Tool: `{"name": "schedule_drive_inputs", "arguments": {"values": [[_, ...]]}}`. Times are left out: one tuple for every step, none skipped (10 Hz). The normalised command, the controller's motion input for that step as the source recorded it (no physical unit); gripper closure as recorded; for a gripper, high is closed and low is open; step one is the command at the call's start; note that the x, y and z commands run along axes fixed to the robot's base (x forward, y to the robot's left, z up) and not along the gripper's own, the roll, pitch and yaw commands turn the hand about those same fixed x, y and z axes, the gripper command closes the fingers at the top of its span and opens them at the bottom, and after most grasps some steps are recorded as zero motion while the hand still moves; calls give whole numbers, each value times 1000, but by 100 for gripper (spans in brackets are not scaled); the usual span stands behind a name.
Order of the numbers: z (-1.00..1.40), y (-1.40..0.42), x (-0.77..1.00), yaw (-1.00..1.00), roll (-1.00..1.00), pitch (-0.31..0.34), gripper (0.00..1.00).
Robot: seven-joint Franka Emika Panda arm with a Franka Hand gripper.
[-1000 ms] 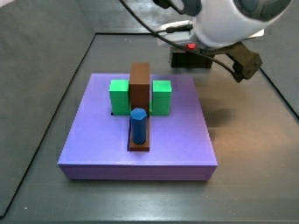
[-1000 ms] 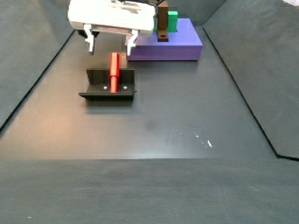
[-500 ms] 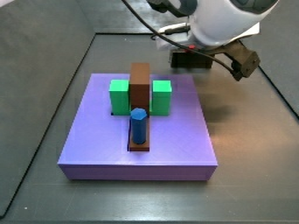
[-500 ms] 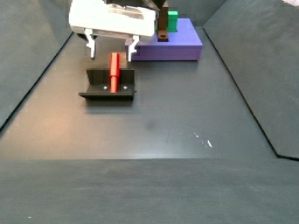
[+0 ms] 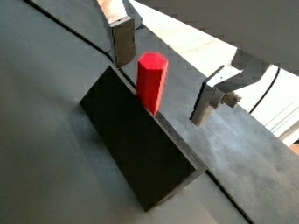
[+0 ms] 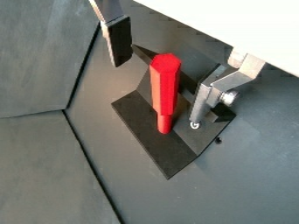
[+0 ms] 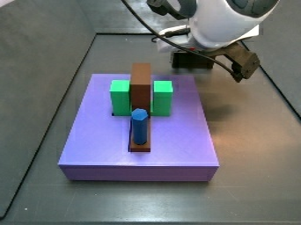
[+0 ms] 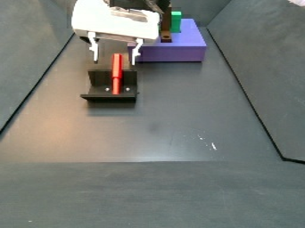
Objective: Pick up the red object. Move up. Place the red object on the fixture. Regrasp the red object. Move to above the board. Insert the red object.
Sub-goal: Regrasp the red object.
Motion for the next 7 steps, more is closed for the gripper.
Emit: {"name": "schedule_drive_inputs", "arguments": {"values": [[0,180,14,0,-609,0,0],[0,146,6,0,-517,0,0],[-49,9,0,0,-303,0,0],[-66,0,0,0,-106,0,0],[-100,0,0,0,0,0,0],[-129,-29,0,0,0,0,0],[-111,-11,0,0,34,0,0]]}}
